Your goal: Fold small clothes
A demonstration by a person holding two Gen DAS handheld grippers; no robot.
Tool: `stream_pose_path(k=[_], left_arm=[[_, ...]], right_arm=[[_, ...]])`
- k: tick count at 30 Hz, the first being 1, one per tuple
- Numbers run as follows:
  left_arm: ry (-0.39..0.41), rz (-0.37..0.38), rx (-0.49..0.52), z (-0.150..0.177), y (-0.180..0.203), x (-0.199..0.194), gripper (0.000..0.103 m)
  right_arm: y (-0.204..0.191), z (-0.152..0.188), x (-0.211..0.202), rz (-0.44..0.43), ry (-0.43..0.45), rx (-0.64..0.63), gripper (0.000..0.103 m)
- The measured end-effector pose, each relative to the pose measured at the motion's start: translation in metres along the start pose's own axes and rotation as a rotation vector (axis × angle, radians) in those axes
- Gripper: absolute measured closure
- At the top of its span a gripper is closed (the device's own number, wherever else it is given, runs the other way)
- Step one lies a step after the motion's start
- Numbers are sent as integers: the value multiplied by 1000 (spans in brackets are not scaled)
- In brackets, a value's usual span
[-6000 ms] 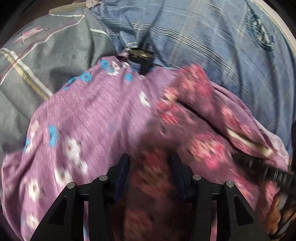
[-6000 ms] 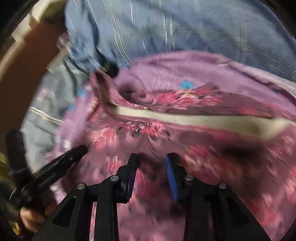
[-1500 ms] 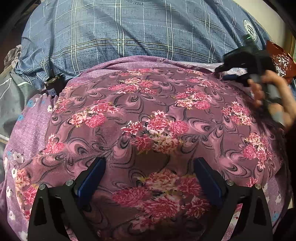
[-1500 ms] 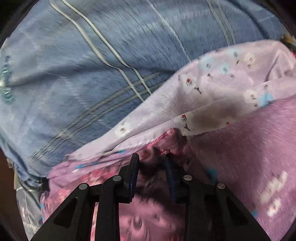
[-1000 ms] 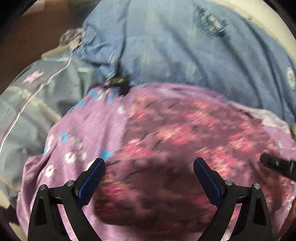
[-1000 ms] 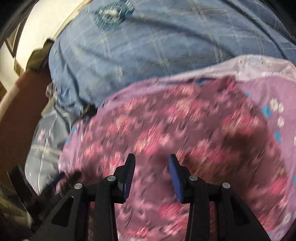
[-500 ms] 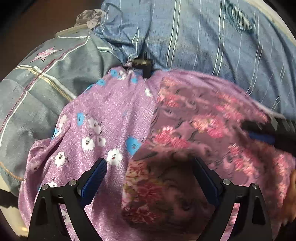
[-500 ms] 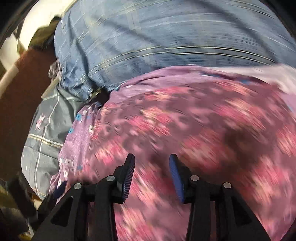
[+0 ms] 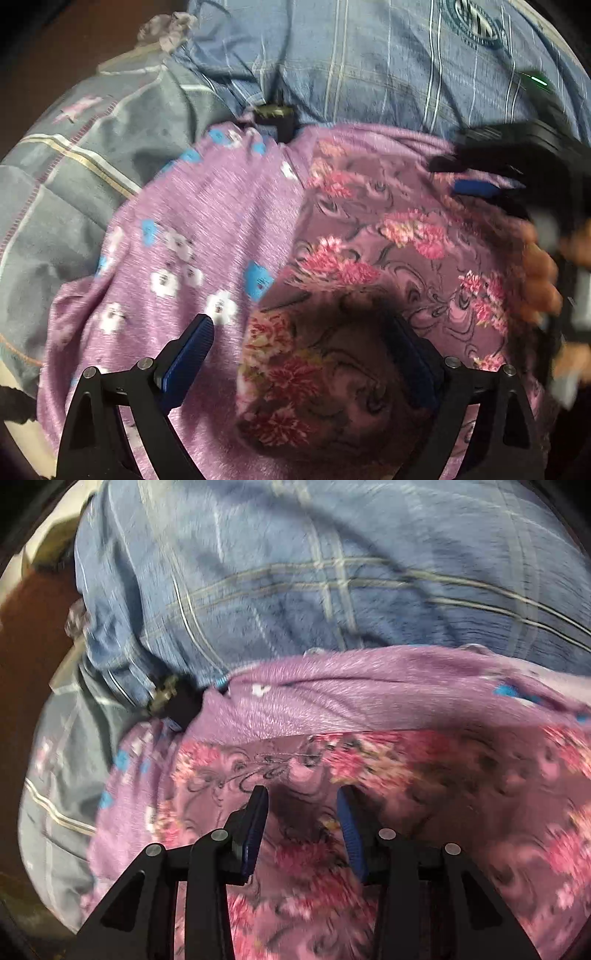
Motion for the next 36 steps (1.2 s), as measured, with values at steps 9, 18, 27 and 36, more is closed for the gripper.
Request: stream_pose_path(k=[9,18,27,36], left_arm=[[-53,-25,46,12,7,7,9],[7,83,-158,22,-55,-27,10],[17,217,-376,65,-70,-80,10],[-82,300,-474,43,-30,-34,9]], right_arm=[[34,91,-106,22,12,-47,61],[66,169,-147,0,87,-11,59],[75,161,-166,-143,159,63,58],[80,155,-167,-175,129,80,59]])
Point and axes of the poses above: each gripper's, at about its wrist camera, not at the fingertips, and x roughly the way its jaws point, y to its right, z to its underside, the point moved 1 cm from there along x, roughly the way its jaws point, and after that the axes turned 2 degrees about z, right-handed, at the moved point
